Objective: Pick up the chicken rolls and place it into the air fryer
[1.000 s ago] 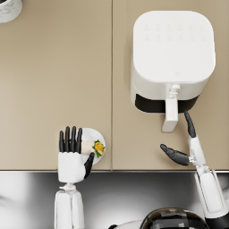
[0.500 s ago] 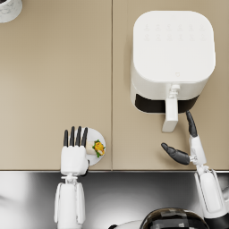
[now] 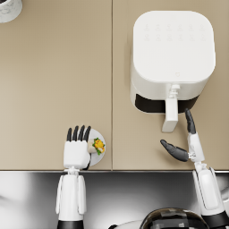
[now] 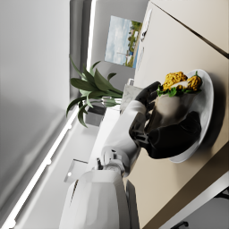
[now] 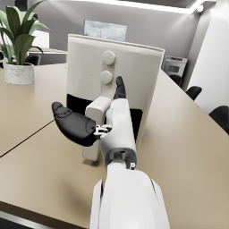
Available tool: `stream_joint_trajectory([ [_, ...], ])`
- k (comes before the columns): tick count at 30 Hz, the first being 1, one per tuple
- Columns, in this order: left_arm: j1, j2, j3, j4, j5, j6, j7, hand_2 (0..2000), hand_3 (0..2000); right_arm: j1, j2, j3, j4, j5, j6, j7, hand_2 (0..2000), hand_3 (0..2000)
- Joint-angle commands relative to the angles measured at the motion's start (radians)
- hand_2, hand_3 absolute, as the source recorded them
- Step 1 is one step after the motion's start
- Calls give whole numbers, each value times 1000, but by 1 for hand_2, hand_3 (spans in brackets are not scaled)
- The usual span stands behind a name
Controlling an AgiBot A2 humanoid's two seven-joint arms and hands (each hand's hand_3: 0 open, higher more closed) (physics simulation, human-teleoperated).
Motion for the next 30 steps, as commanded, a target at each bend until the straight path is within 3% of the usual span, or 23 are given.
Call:
stream_joint_trajectory([
  [1,-5,-5,18,63,-1,12,10,2000,980,22,-11,3,-19,0,0,0,0,0],
  [4,4,-7,29,42,-1,103,37,2000,1960,32,-19,2,-93,0,0,0,0,0],
  [9,35,0,32,-136,1,141,58,2000,2000,60,-36,29,-237,0,0,0,0,0],
  [13,68,10,50,-231,0,305,34,2000,2000,74,-48,63,-285,0,0,0,0,0],
  [15,97,19,62,-256,0,351,15,2000,2000,100,-61,65,-338,0,-17,0,0,0],
  [19,117,32,76,-284,0,386,1,2000,2000,134,-80,89,-386,0,-19,0,0,0],
  [24,138,45,86,-296,0,395,-3,2000,2000,175,-89,148,-411,3,-69,1,0,0],
  [25,141,47,89,-298,0,396,-4,2000,2000,168,-80,161,-393,4,-72,1,1361,327],
  [26,141,48,91,-304,0,396,-4,2000,2000,168,-76,169,-382,4,-103,0,2000,653],
  [30,176,65,97,-309,0,396,-4,2000,2000,131,-45,211,-304,4,-213,-7,2000,1960],
])
